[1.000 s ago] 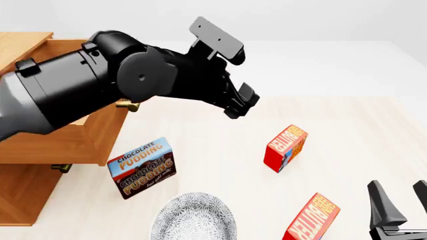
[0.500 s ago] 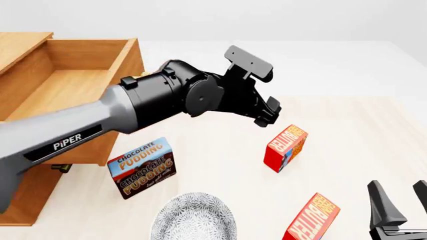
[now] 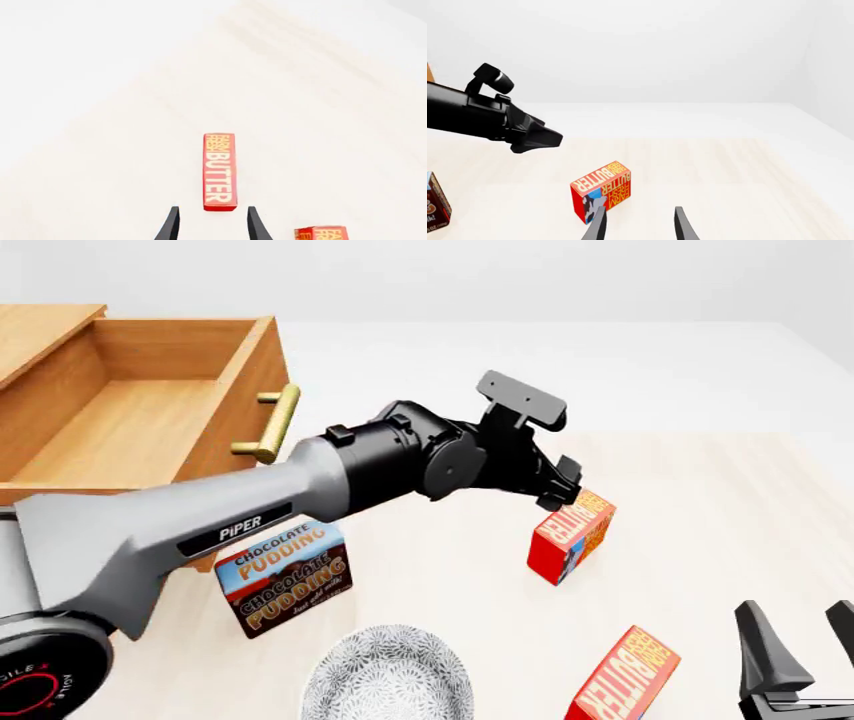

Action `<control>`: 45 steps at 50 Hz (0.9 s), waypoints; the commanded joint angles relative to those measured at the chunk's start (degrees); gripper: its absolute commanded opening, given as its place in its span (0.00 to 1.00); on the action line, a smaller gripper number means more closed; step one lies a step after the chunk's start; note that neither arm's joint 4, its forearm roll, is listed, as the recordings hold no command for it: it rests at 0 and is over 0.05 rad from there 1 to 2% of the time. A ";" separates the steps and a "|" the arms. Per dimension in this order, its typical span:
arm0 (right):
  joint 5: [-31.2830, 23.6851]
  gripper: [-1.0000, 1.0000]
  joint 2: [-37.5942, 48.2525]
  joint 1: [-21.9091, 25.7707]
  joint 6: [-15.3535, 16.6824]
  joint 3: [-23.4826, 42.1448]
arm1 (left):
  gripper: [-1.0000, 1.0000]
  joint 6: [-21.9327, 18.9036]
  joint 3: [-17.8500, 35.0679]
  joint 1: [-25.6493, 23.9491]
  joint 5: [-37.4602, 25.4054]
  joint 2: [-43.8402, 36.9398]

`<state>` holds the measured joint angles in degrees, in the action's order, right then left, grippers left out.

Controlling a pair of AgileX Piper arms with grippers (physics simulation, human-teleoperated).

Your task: Put the butter at the front in the top drawer of the cabinet and close it.

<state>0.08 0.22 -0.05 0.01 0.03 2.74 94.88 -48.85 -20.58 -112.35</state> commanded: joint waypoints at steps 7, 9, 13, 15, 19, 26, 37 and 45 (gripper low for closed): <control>-0.02 1.00 -0.02 0.01 -0.01 0.02 | 1.00 2.10 2.17 -0.36 2.98 -5.52; -0.01 1.00 -0.03 0.01 0.02 0.02 | 1.00 2.23 2.32 -0.50 3.21 -5.95; -0.03 1.00 -0.02 0.01 0.01 0.02 | 1.00 2.56 2.61 -0.60 3.73 -6.86; -0.02 1.00 -0.02 0.00 0.01 0.02 | 1.00 2.66 2.80 -0.63 3.90 -7.39; -0.03 1.00 -0.02 0.00 0.01 0.02 | 1.00 3.08 2.93 -0.79 4.58 -8.54; -0.02 1.00 -0.02 0.01 0.00 0.02 | 1.00 3.65 3.45 -0.76 5.35 -10.23; -0.03 1.00 -0.02 0.01 0.00 0.02 | 1.00 4.28 4.02 -1.03 6.11 -12.30; -0.02 1.00 -0.03 0.01 0.02 0.02 | 1.00 4.90 4.07 -0.92 6.85 -13.53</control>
<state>0.08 0.22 -0.05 0.02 0.03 7.06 98.64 -49.68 -14.54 -124.26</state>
